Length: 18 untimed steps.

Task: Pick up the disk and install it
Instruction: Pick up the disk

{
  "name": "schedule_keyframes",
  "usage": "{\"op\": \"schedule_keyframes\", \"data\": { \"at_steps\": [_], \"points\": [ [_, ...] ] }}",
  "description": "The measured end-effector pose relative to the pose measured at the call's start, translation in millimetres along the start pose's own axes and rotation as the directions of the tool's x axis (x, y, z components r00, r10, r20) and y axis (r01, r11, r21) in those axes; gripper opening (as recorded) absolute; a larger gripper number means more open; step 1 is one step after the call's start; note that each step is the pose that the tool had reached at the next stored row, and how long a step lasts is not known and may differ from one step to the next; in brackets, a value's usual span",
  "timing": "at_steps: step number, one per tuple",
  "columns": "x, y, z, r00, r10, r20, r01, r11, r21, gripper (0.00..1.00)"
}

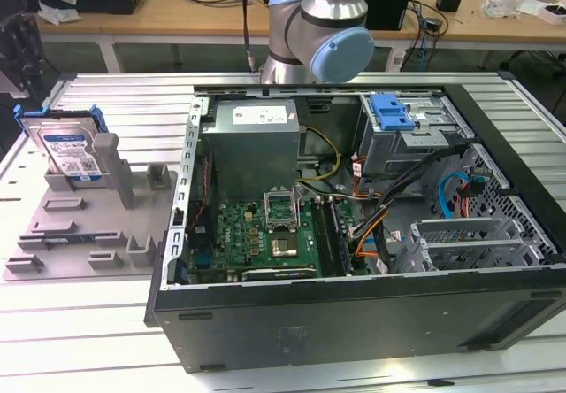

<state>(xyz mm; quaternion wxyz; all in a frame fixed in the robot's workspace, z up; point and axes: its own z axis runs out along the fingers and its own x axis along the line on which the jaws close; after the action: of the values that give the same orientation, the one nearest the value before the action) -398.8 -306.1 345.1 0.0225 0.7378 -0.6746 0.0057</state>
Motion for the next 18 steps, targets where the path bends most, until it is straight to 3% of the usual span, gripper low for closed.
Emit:
{"op": "schedule_keyframes", "data": {
  "at_steps": [11, 18],
  "points": [
    [3.1, 0.1, 8.4, 1.0, -0.003, 0.0, 0.003, 1.0, 0.0003, 0.44],
    [-3.7, 2.2, 12.1, 1.0, -0.003, 0.0, 0.003, 1.0, 0.0003, 0.44]
  ]
}}
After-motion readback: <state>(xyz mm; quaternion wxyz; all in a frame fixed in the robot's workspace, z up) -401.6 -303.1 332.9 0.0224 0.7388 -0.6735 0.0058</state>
